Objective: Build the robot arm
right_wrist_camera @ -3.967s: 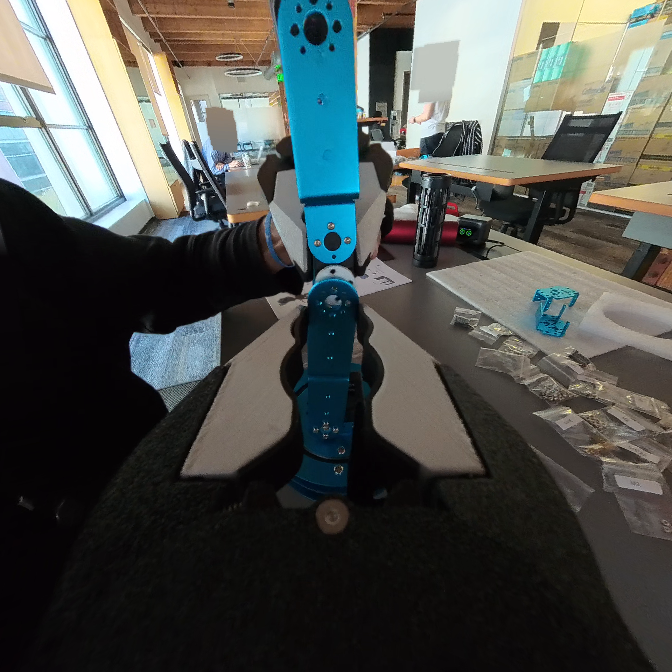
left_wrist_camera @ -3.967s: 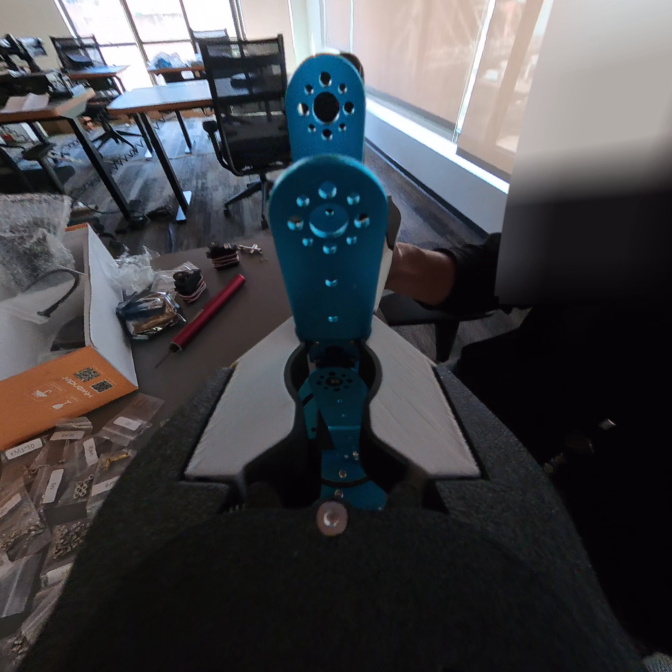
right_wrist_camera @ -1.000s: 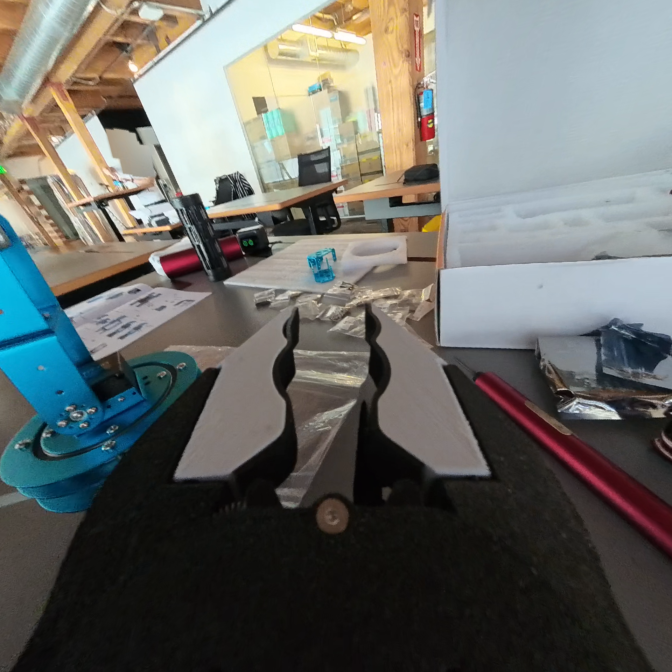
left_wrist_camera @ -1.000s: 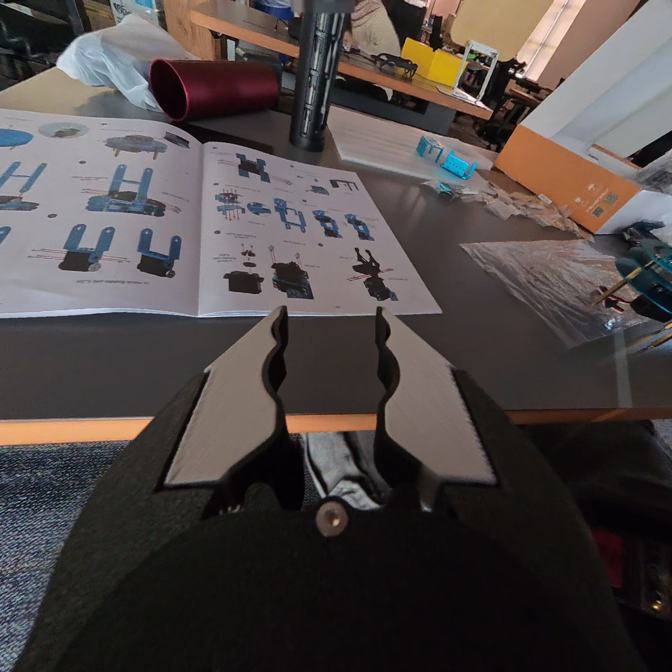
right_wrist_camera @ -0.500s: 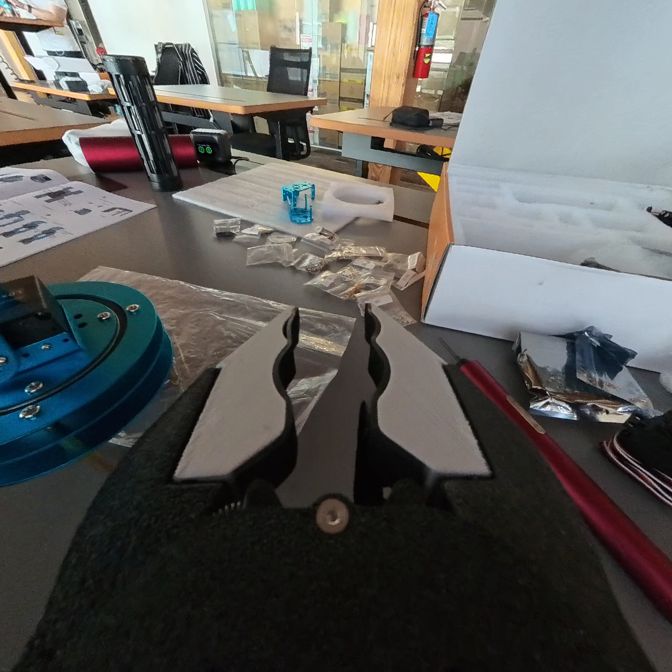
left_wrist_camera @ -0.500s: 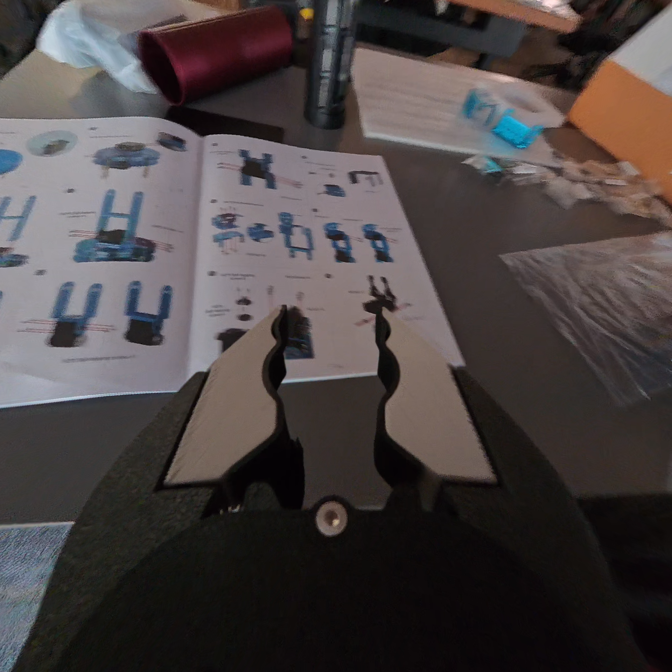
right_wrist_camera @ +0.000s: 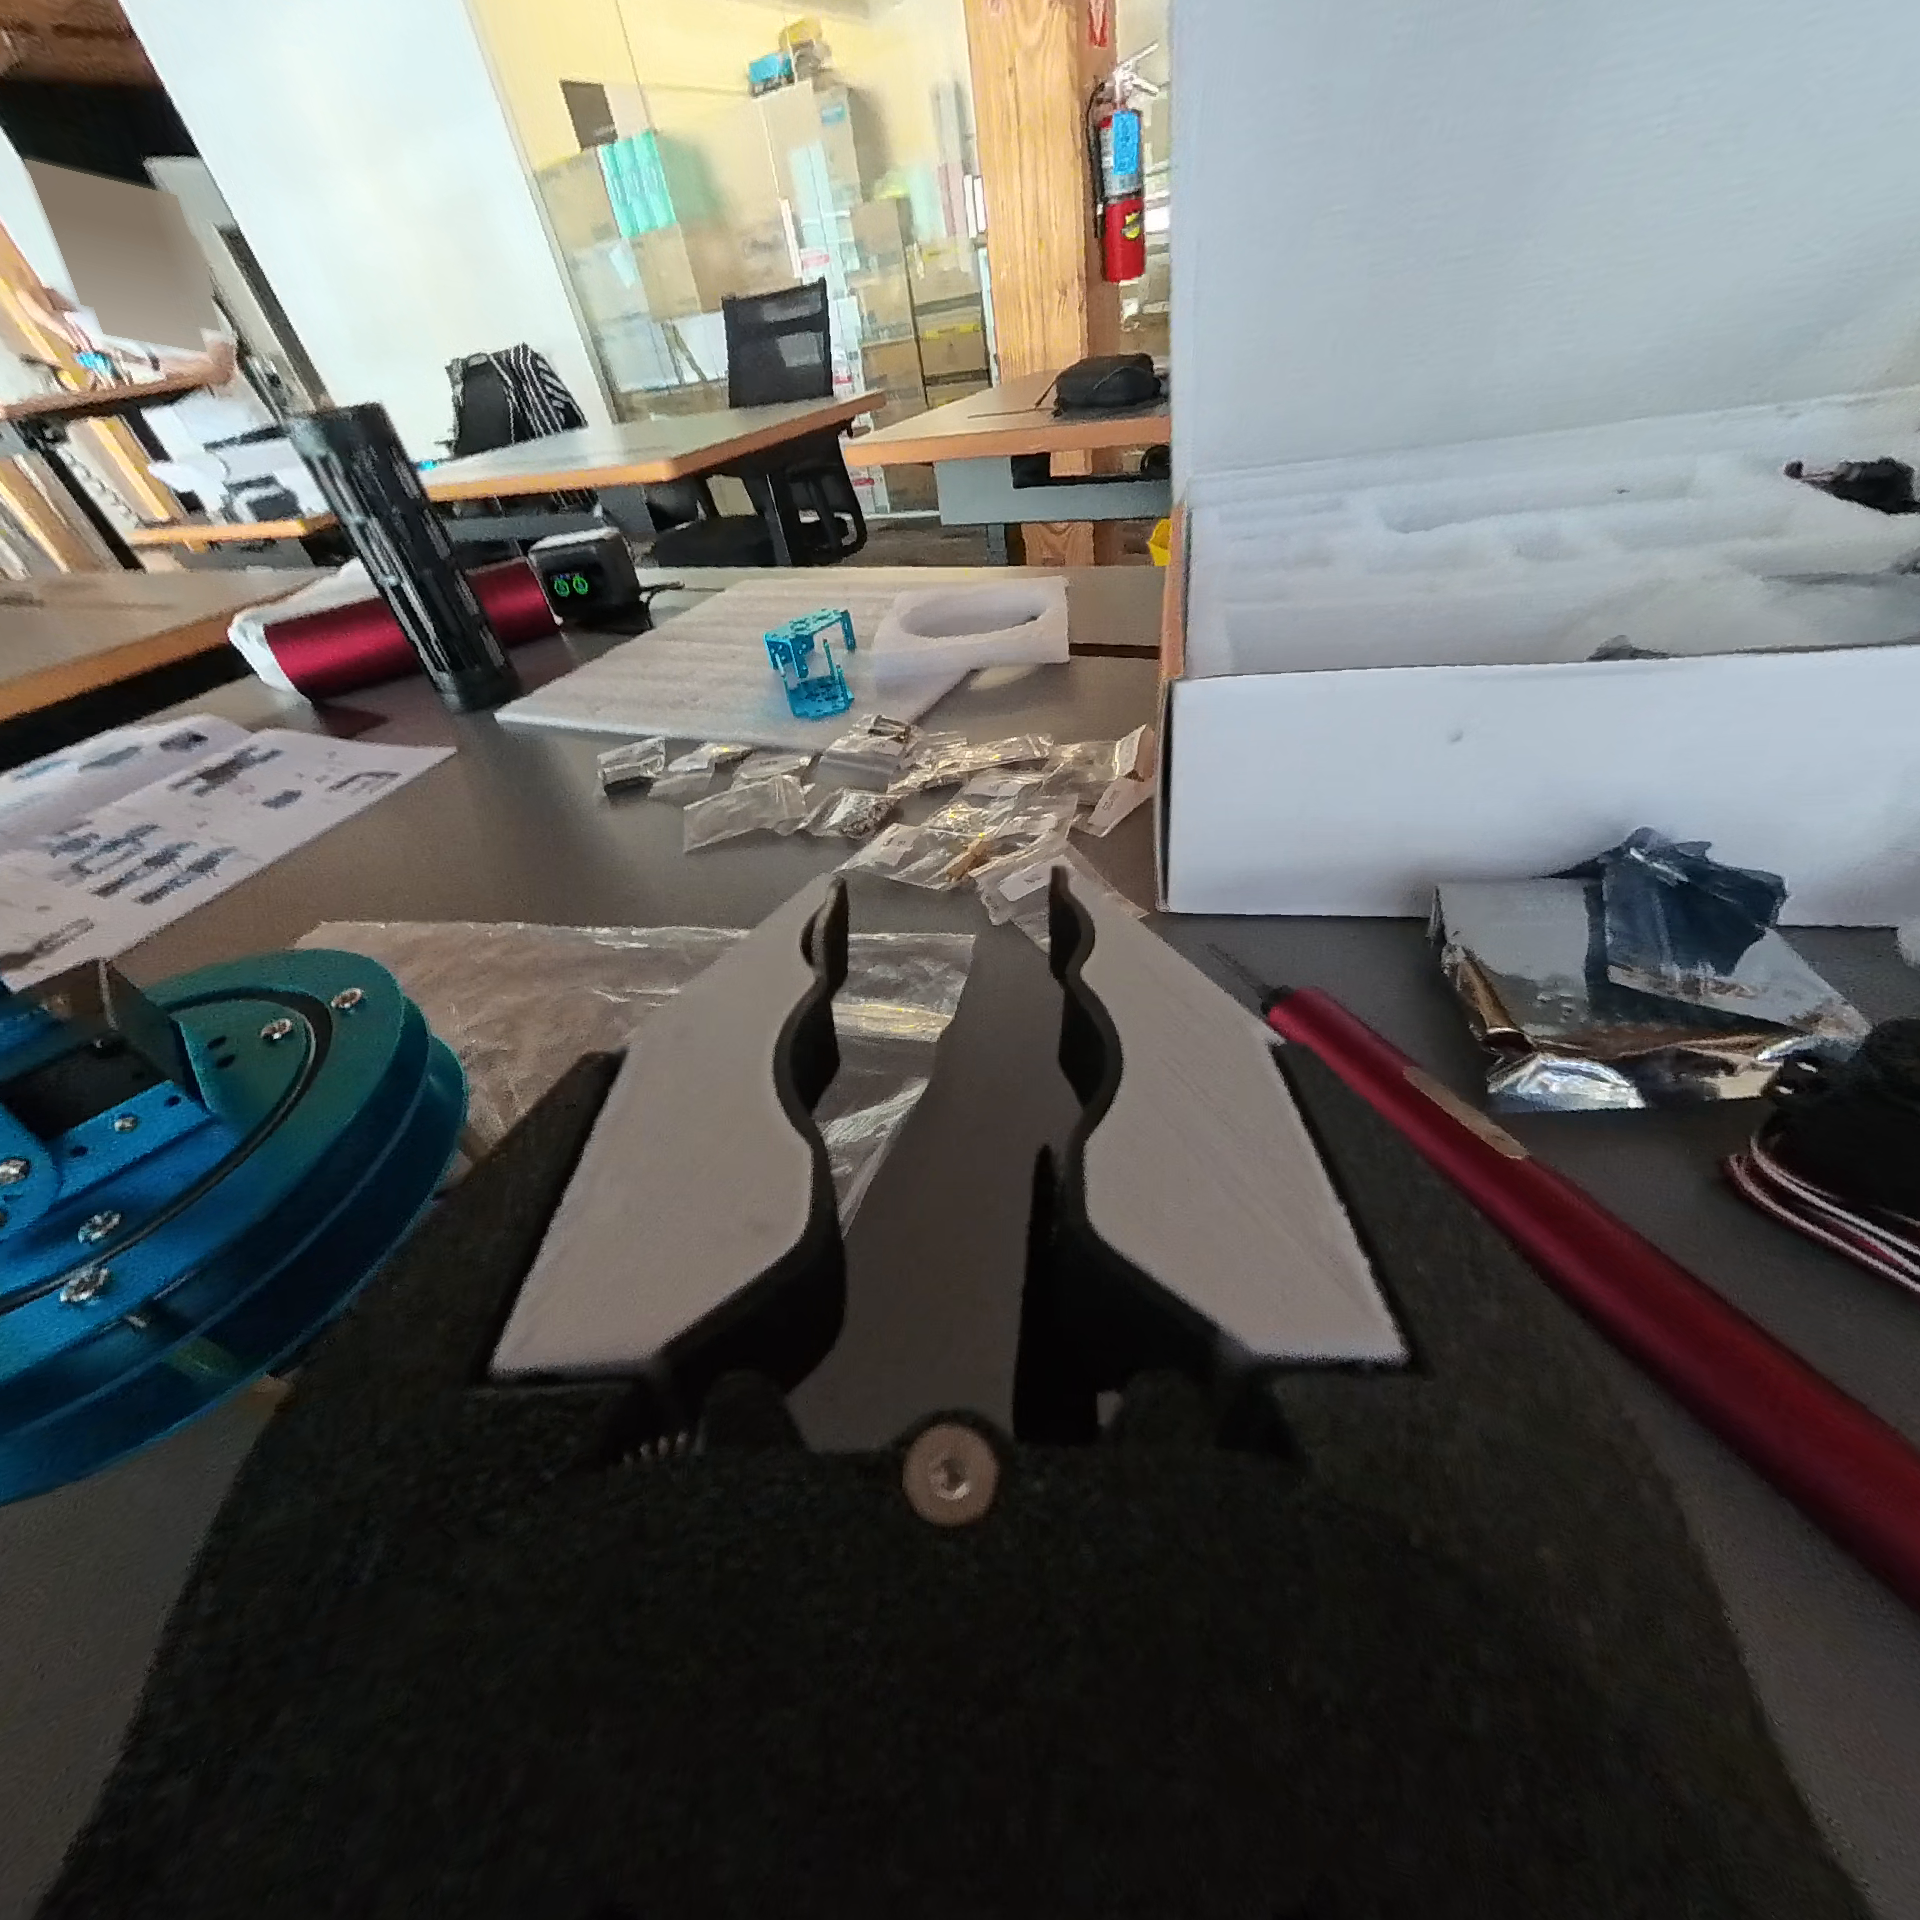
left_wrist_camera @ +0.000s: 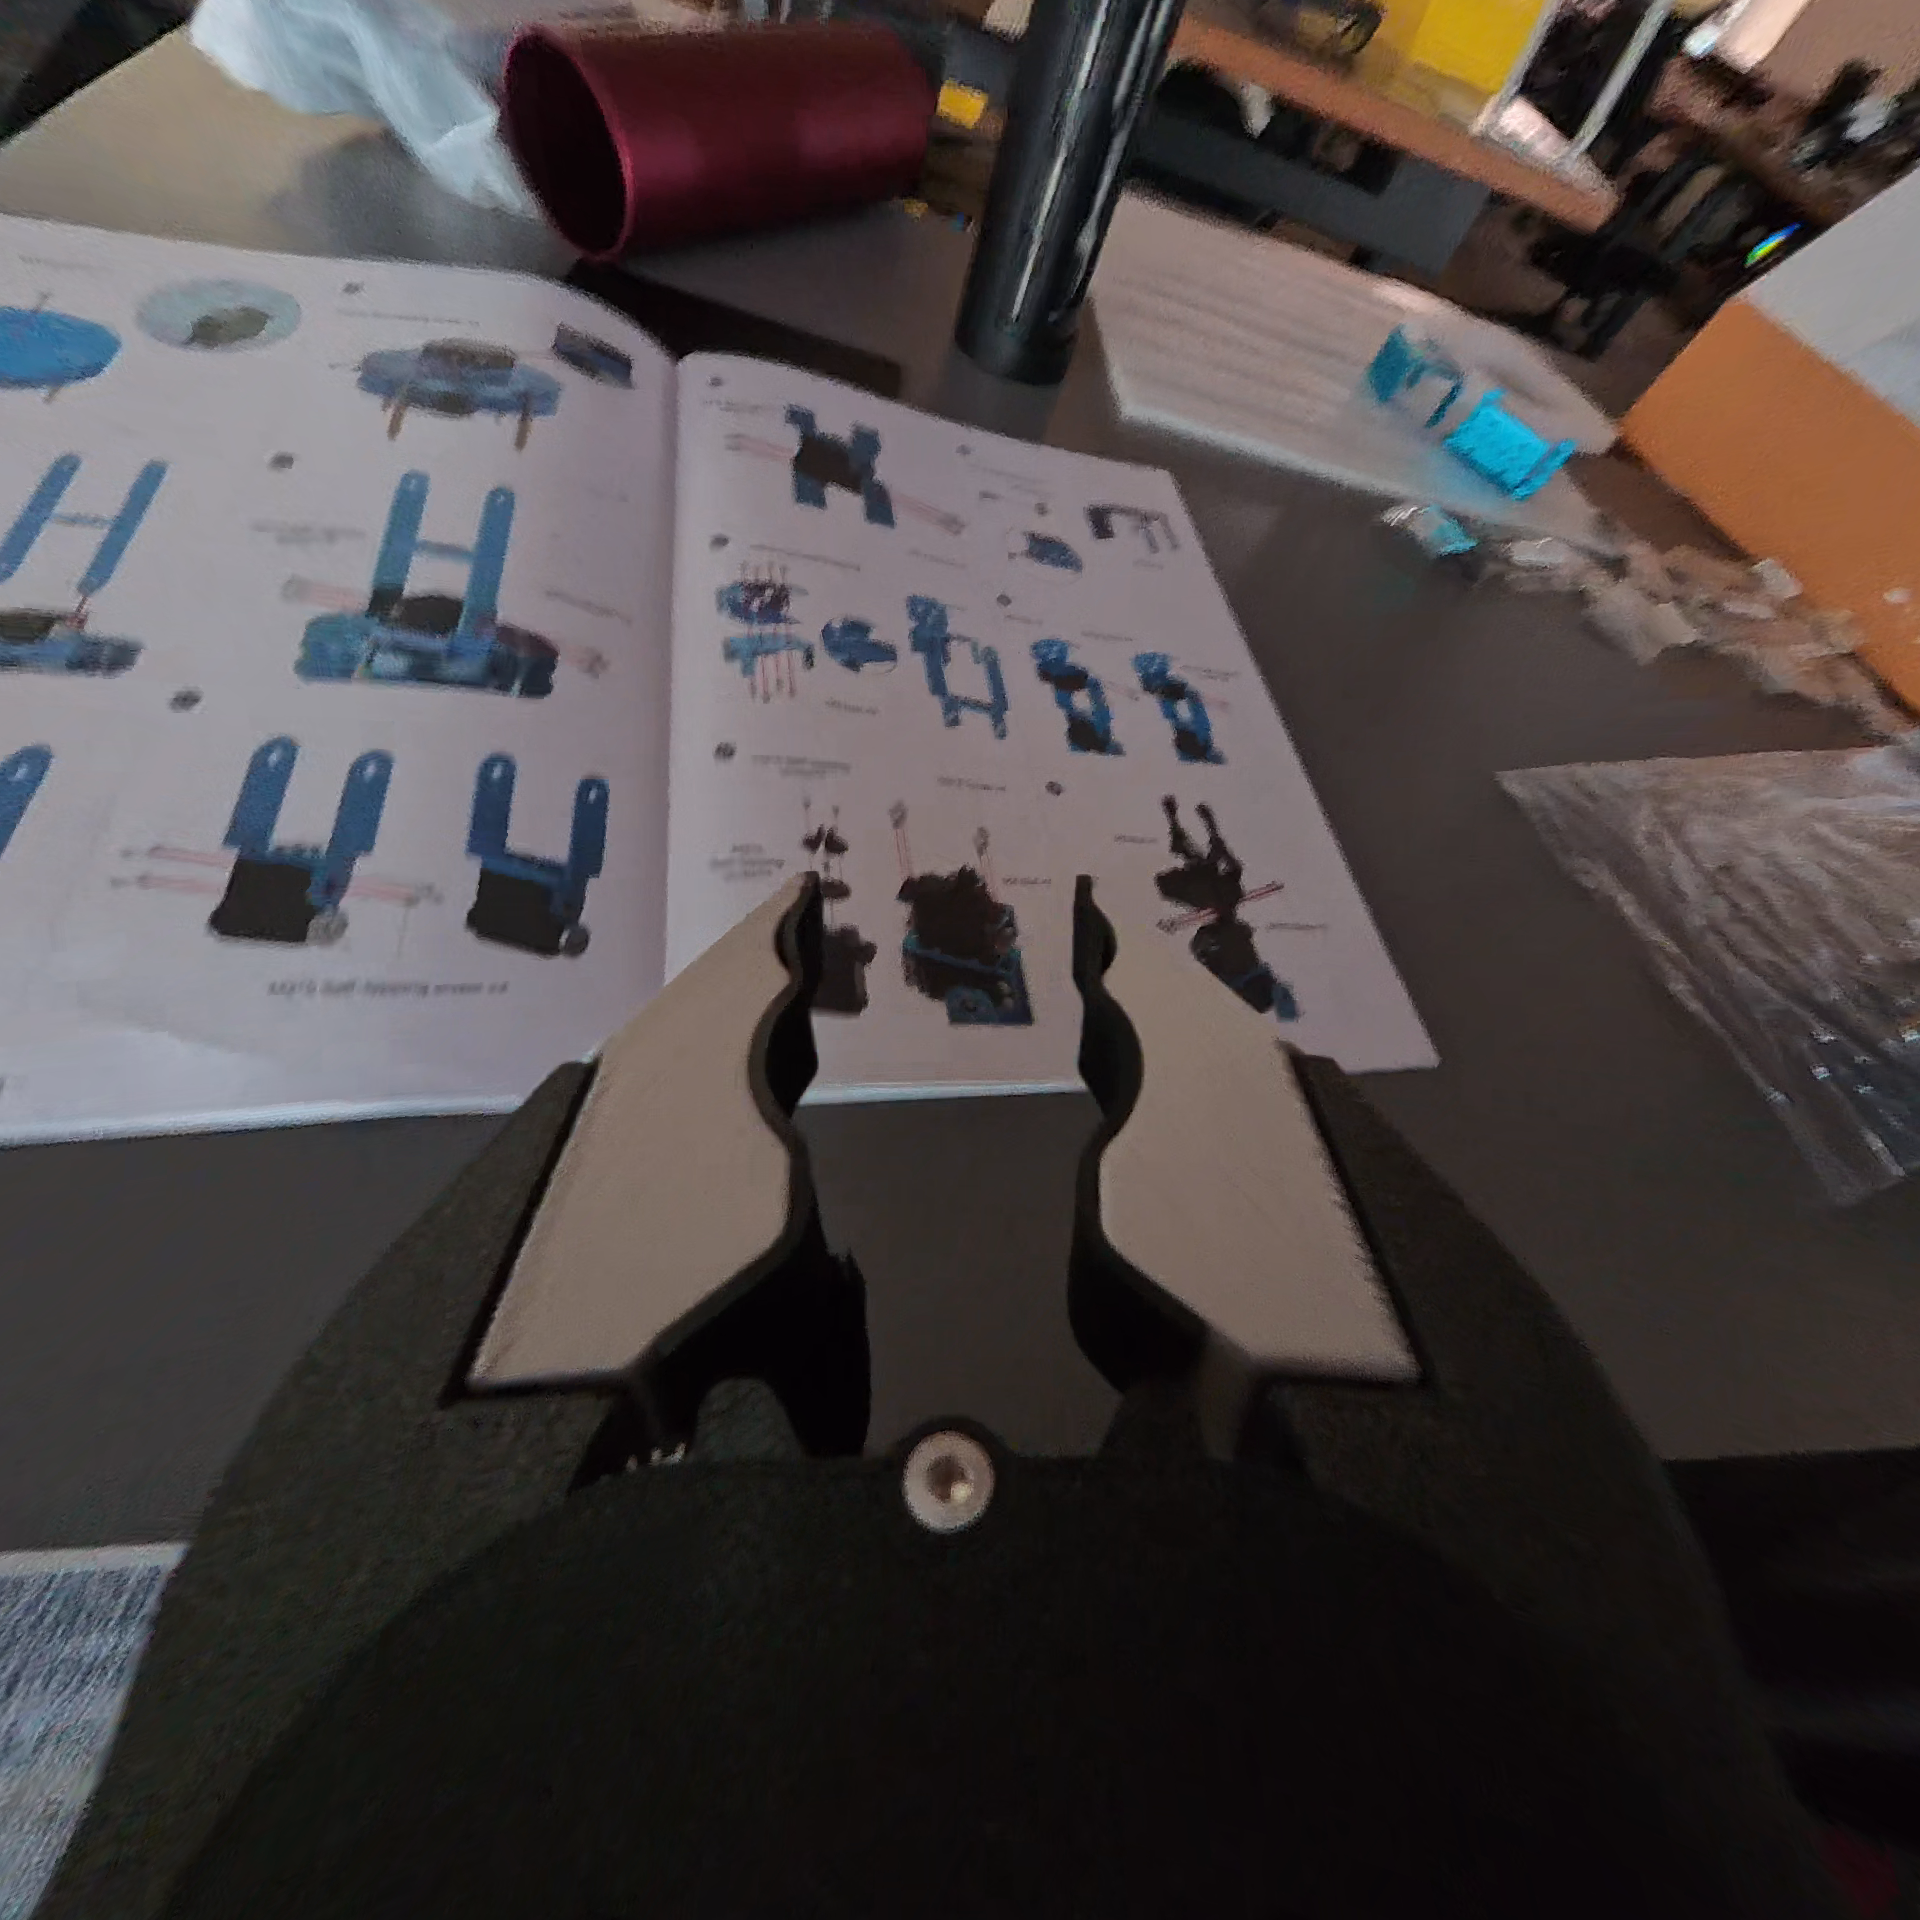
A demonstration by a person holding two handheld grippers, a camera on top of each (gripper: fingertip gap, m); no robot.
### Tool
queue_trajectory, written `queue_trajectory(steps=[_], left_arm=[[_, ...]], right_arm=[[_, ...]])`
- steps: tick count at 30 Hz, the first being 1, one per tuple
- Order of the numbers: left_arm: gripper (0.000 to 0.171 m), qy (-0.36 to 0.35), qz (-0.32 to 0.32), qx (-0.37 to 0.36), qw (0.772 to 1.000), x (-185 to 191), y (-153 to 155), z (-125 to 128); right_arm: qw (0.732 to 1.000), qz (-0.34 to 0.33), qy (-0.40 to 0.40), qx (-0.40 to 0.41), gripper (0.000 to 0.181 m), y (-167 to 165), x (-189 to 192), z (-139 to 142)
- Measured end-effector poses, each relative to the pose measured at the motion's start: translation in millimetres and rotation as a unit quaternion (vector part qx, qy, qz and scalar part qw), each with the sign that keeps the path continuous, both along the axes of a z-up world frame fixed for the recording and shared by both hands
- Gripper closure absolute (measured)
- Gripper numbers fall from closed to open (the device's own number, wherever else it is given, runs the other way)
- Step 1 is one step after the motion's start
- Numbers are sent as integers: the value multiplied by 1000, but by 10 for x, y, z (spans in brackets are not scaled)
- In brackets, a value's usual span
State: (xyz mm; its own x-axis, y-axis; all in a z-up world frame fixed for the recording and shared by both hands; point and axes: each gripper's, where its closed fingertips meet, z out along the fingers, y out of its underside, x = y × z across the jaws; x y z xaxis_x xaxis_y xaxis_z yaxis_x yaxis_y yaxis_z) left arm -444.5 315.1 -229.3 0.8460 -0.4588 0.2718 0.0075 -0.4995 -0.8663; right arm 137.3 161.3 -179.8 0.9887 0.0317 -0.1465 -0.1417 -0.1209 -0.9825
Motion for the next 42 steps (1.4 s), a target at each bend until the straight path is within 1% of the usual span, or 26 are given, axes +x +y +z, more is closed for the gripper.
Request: queue_trajectory(steps=[2, 5, 6, 8, 10, 11, 13, 15, 18, 21, 24, 26, 28, 33, 35, 36, 40, 42], left_arm=[[125, -14, -16, 9, 1000, 50, 88, 80], [124, 32, -42, 6, 999, 101, 259, 61], [124, 54, -42, 24, 997, 103, 356, 75], [127, 87, -33, 82, 992, 109, 608, 156], [131, 94, -22, 117, 988, 128, 858, 257], [131, 95, -33, 109, 989, 153, 917, 266], [130, 113, -34, 59, 991, 63, 956, 181], [128, 140, -27, 16, 990, -121, 879, 81], [122, 160, -9, -11, 987, -440, 662, 50], [120, 160, 23, -22, 987, -755, 480, 59], [121, 135, 58, -24, 989, -954, 404, 86], [122, 117, 59, -28, 991, -960, 363, 93], [122, 116, 52, -24, 992, -912, 333, 93], [122, 178, 39, -15, 983, -787, 251, 19], [122, 190, 38, -4, 981, -733, 214, 32], [122, 185, 37, -3, 982, -695, 193, 39], [122, 126, 15, -24, 992, -471, 98, 49], [122, 131, 14, -27, 991, -442, 65, 39]], right_arm=[[1000, -3, 11, 5, 142, -8, 31, 10], [1000, -10, 2, 3, 141, -4, 50, 8], [1000, -12, -4, 1, 141, 3, 52, 4], [1000, -17, -19, -4, 142, 20, 59, -9], [999, -20, -33, -12, 143, 45, 71, -25], [999, -22, -40, -15, 143, 64, 79, -35], [998, -22, -52, -29, 143, 109, 96, -78], [997, -20, -56, -43, 143, 141, 105, -125], [997, -23, -60, -48, 143, 153, 125, -140], [997, -27, -59, -47, 143, 146, 139, -134], [997, -27, -63, -45, 143, 140, 128, -128], [996, -26, -67, -47, 144, 141, 118, -136], [996, -26, -68, -51, 145, 142, 114, -148], [996, -30, -64, -51, 146, 128, 122, -149], [996, -32, -63, -52, 146, 130, 130, -153], [996, -31, -62, -55, 146, 134, 130, -159], [996, -28, -64, -63, 146, 149, 117, -187], [995, -25, -66, -66, 146, 155, 110, -196]])
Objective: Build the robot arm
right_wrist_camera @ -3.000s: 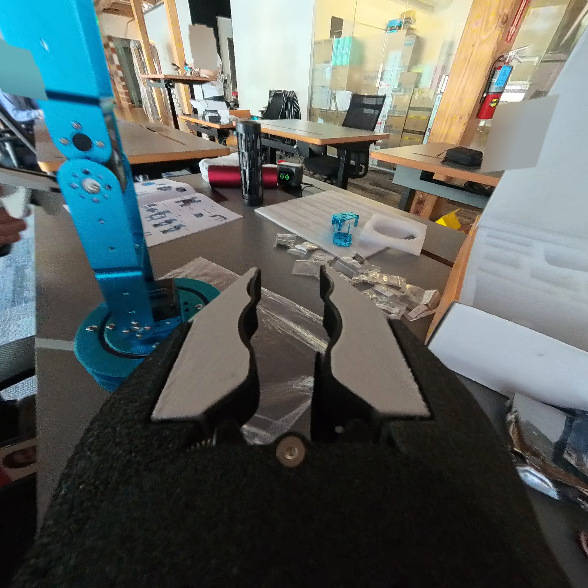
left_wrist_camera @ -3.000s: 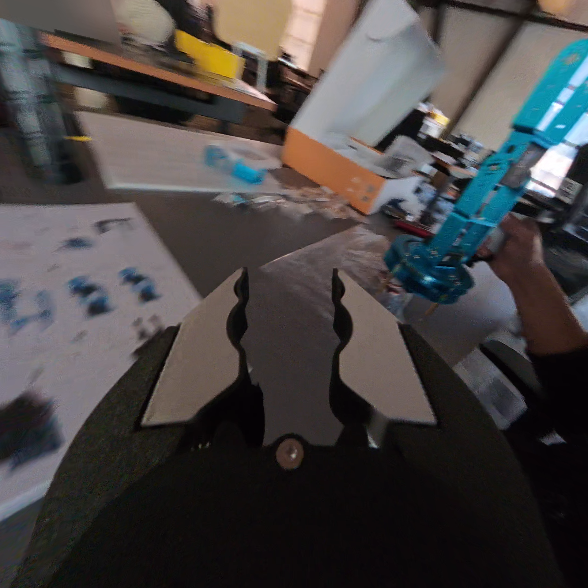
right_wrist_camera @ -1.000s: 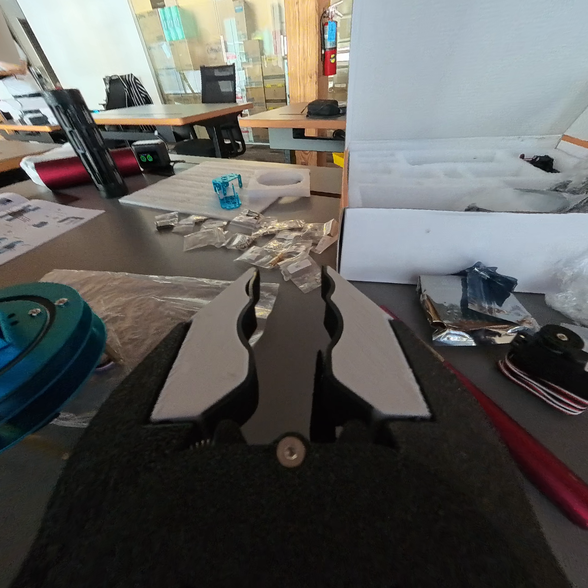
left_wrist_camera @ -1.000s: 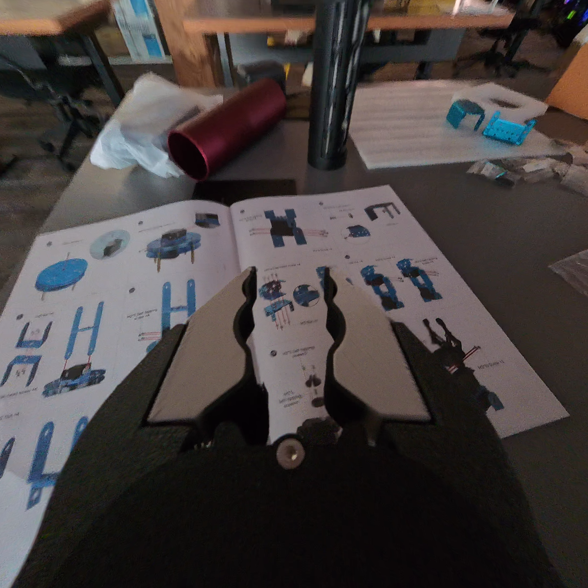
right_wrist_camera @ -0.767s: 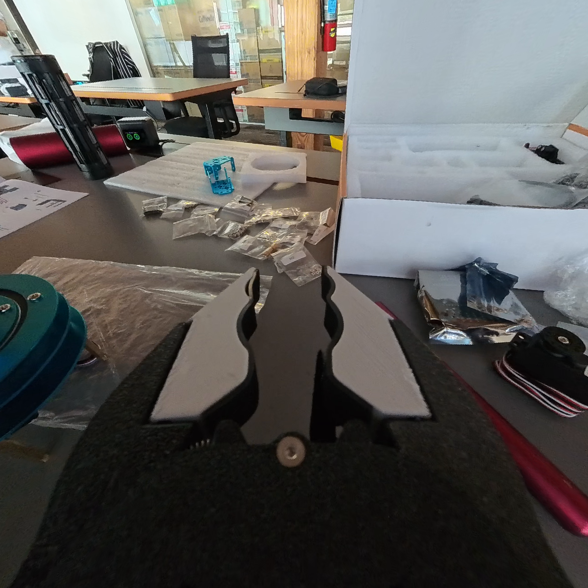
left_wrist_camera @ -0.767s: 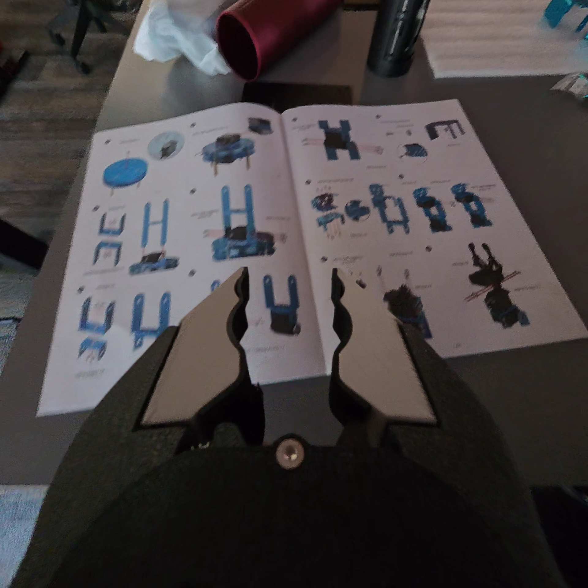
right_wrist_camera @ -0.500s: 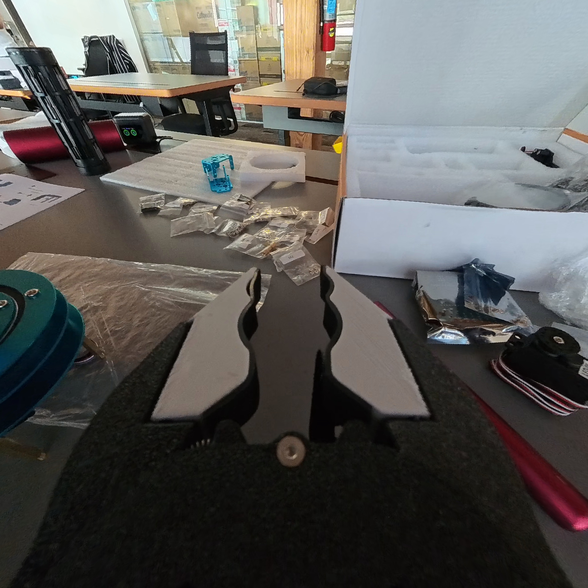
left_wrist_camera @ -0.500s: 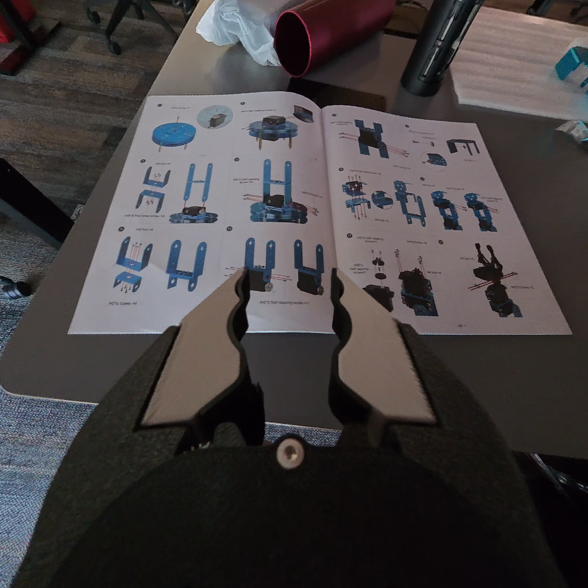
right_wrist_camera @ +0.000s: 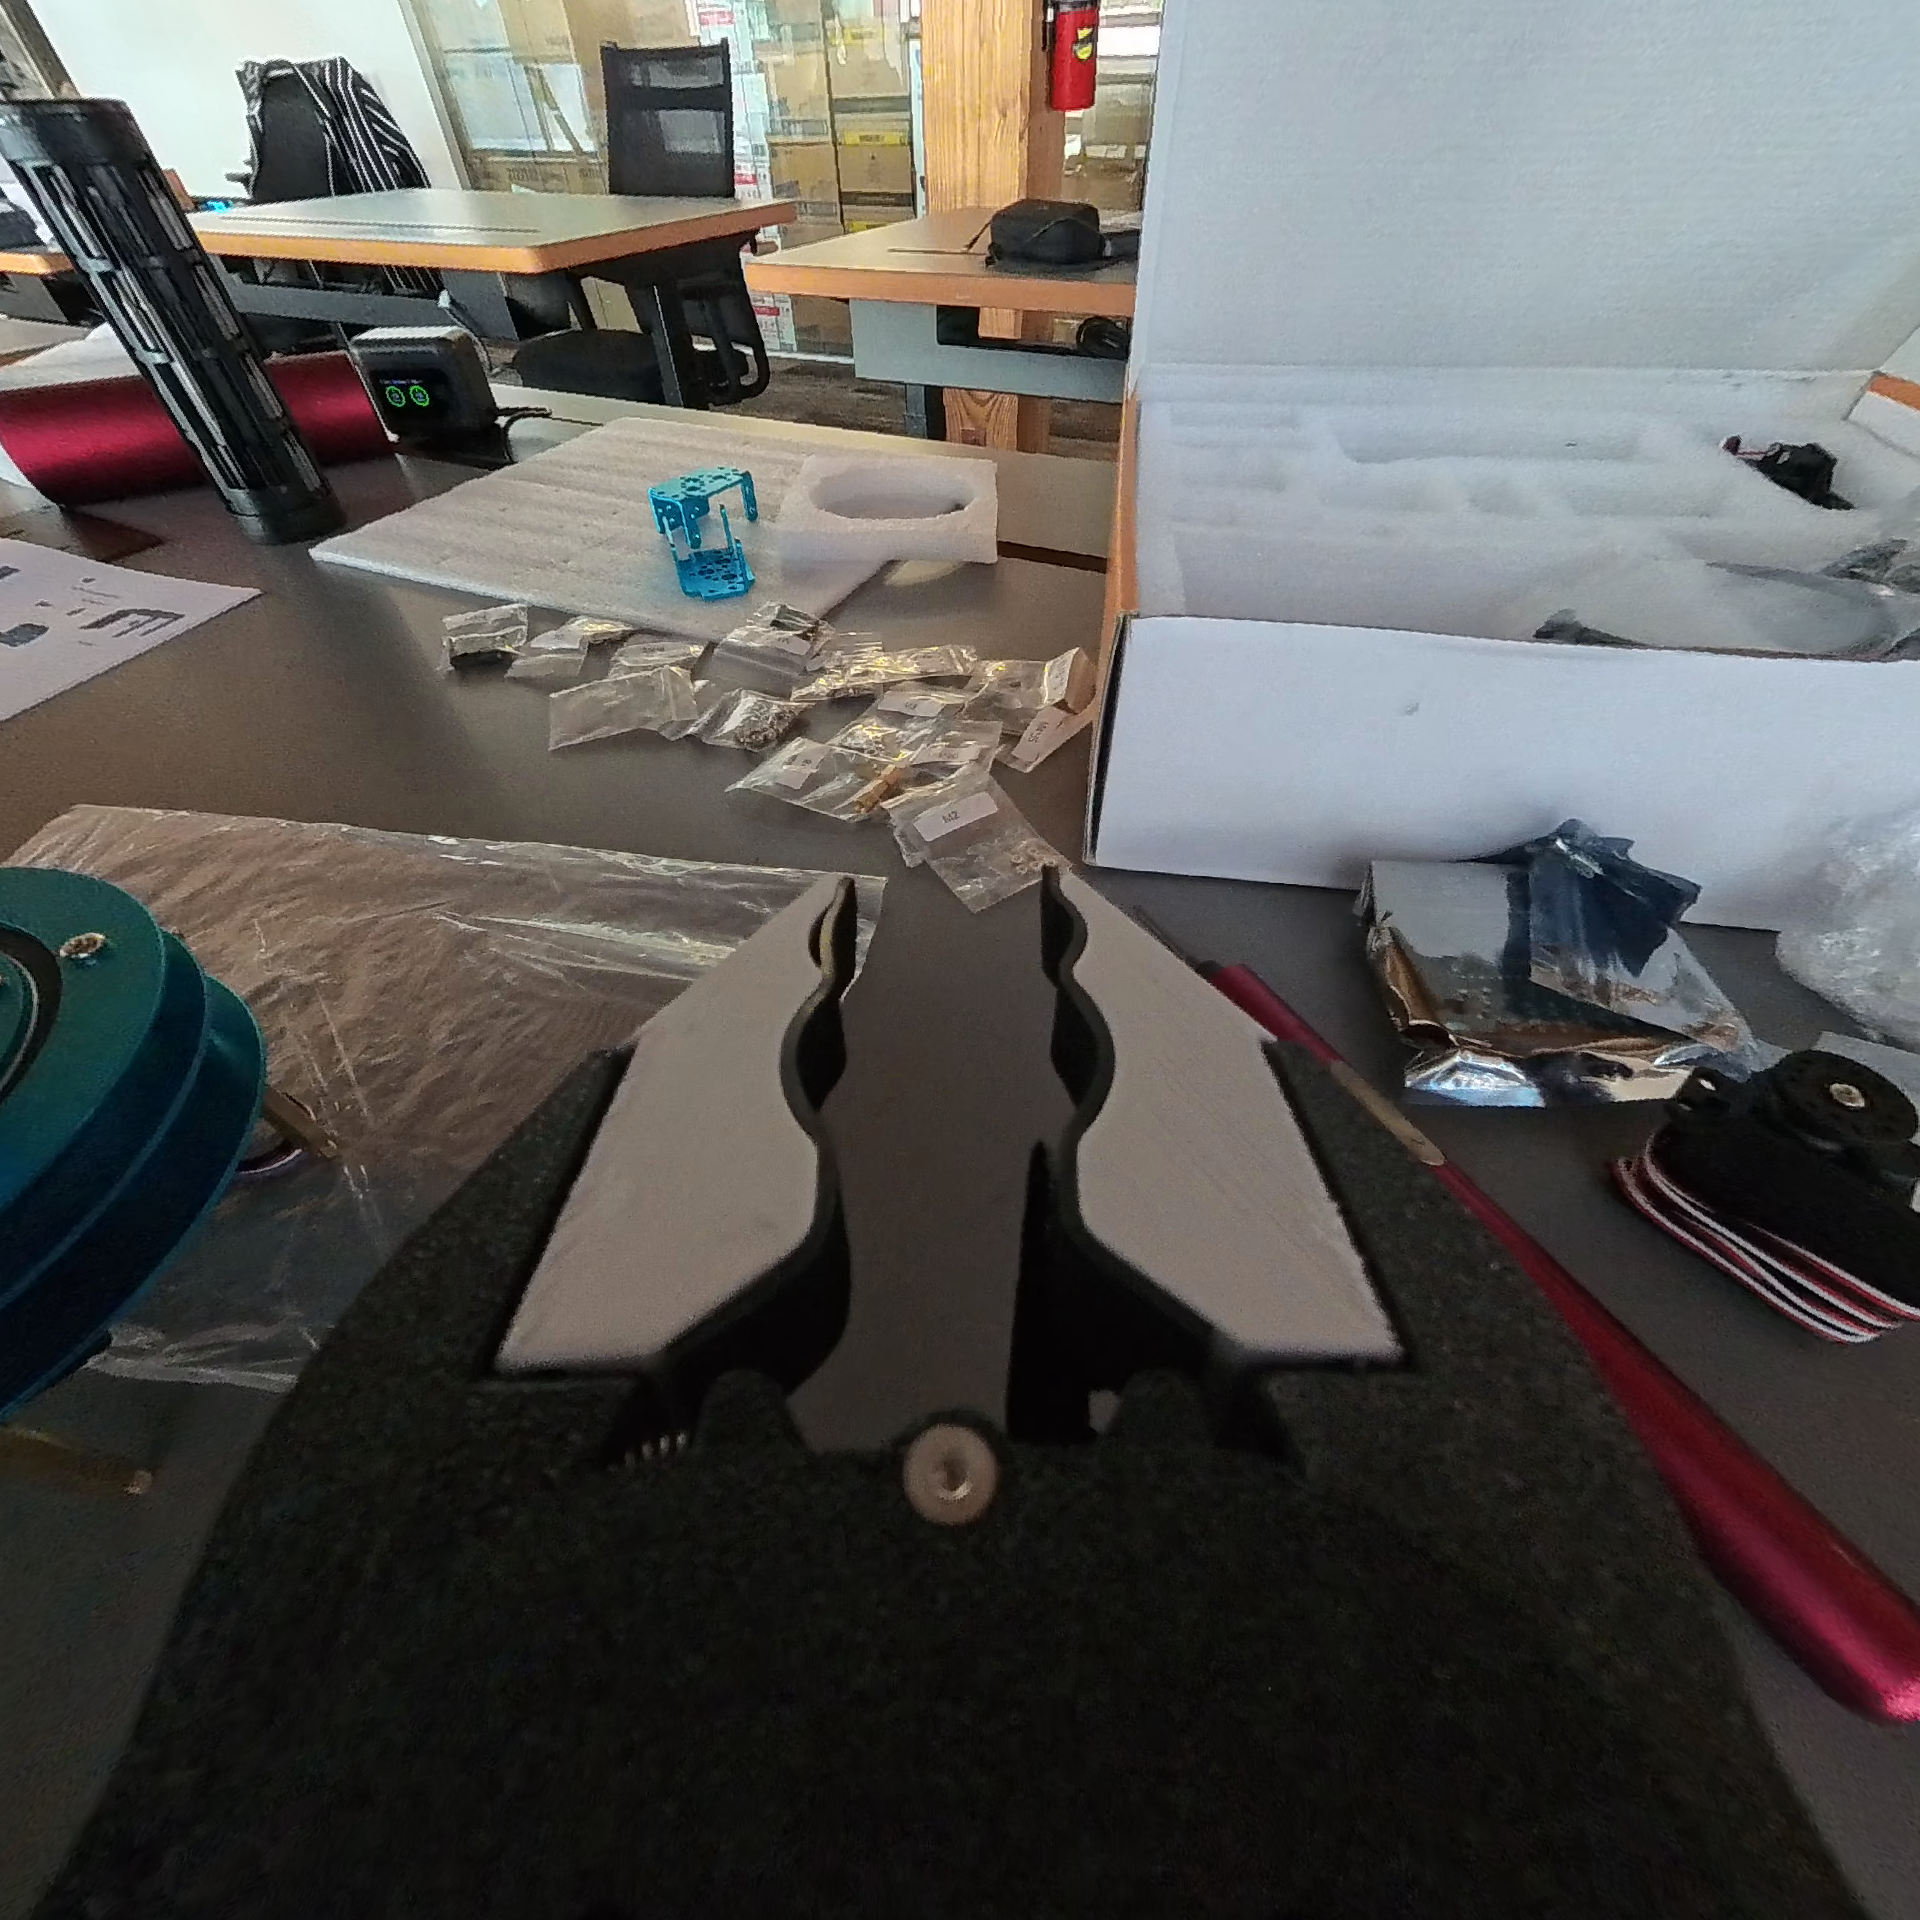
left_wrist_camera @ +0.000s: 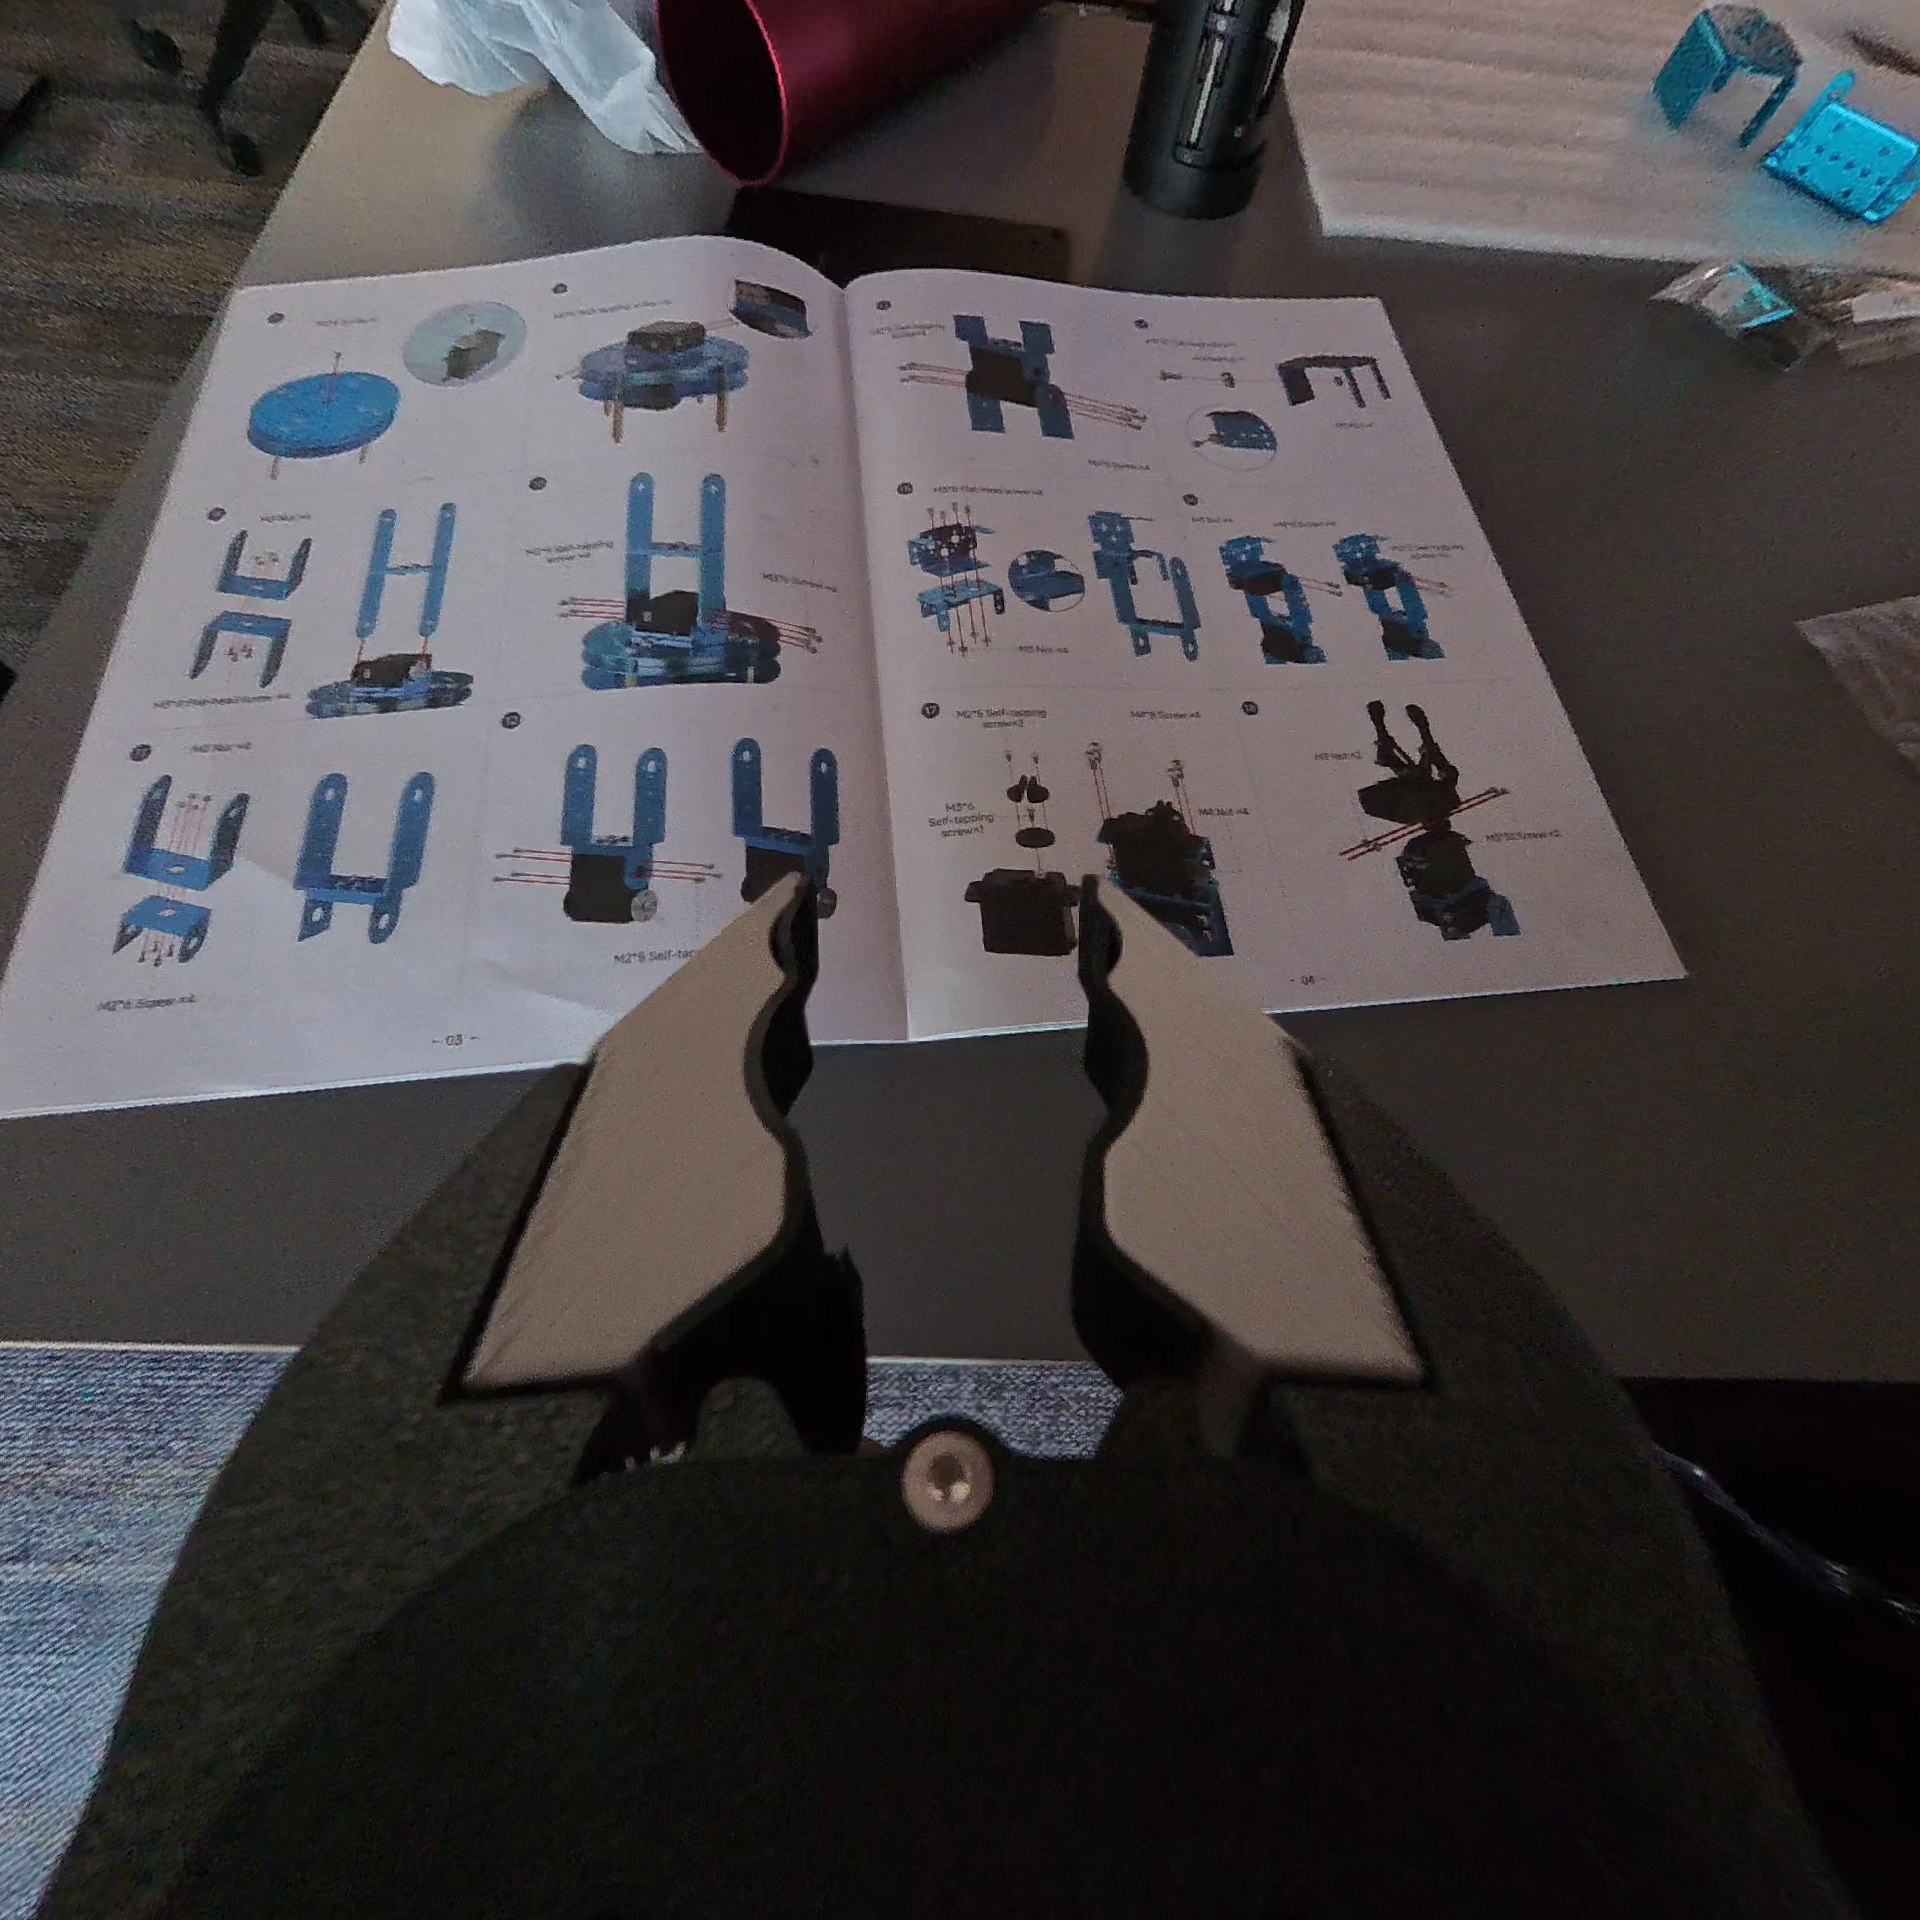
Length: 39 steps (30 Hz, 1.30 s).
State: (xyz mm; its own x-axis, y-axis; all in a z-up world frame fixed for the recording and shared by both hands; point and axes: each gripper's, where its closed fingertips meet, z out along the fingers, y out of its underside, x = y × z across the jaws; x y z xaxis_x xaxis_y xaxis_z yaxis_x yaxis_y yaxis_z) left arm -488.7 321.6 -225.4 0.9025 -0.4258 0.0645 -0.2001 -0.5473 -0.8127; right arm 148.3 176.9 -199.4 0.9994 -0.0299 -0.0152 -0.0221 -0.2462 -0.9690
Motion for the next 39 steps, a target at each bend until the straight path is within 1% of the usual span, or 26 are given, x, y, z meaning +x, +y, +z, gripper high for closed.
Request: queue_trajectory(steps=[3, 8, 16, 26, 33, 39], left_arm=[[123, 24, 3, -2, 1000, -5, -46, -21], [122, 20, 0, -13, 1000, 22, -169, -23], [122, 32, 37, -19, 999, -241, -326, -39], [122, 31, 62, -14, 998, -544, -545, -68], [122, 23, 70, -10, 997, -644, -595, -67], [122, 26, 66, -10, 997, -625, -571, -66]], right_arm=[[1000, 2, -1, -5, 146, 9, -8, -15], [1000, 5, 6, -14, 146, 31, -3, -47], [1000, 12, 3, -23, 146, 63, -26, -77], [1000, 11, -3, -24, 148, 66, -32, -79], [1000, 9, 5, -25, 148, 67, -12, -83], [1000, 10, 7, -25, 148, 68, -13, -84]])
